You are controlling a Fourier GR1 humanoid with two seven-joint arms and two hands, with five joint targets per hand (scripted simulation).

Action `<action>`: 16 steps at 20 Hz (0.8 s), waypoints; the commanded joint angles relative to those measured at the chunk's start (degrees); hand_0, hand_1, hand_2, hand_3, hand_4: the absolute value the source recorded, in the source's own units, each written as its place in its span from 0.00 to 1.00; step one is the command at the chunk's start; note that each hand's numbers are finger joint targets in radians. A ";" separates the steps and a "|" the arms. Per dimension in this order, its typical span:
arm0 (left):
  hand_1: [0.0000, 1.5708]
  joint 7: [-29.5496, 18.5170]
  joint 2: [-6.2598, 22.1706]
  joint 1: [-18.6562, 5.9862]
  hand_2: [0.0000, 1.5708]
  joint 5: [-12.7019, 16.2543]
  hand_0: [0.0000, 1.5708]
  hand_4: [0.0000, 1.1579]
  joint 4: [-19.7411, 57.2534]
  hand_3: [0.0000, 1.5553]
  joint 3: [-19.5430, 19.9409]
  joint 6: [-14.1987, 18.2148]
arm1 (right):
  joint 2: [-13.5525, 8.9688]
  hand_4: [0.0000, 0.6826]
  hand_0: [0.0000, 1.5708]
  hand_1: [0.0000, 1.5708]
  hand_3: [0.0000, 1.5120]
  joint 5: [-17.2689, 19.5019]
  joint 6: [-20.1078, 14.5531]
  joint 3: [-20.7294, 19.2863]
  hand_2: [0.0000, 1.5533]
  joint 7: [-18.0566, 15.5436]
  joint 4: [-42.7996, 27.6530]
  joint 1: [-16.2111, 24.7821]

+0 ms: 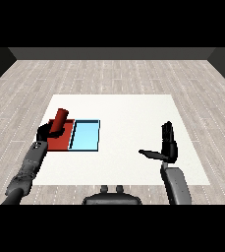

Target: Pick the red can and put it in the red box

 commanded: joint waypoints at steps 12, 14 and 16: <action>0.00 0.50 -2.19 -6.76 0.00 -9.29 0.00 0.23 20.06 0.00 -5.59 -8.24 | 0.19 0.00 0.00 0.00 0.00 3.06 -0.56 -1.16 0.00 -2.69 6.77 -4.70; 0.00 4.10 0.11 -9.93 0.00 -9.09 0.00 0.00 21.13 0.00 -4.78 -7.90 | 0.32 0.00 0.00 0.00 0.00 1.21 1.20 -1.57 0.00 -2.62 7.25 -4.50; 0.00 3.04 0.27 -9.10 0.00 -7.74 0.00 0.00 20.68 0.00 -2.96 -5.46 | 0.18 0.00 0.00 0.00 0.00 0.47 1.93 -3.62 0.00 -4.99 10.50 -6.02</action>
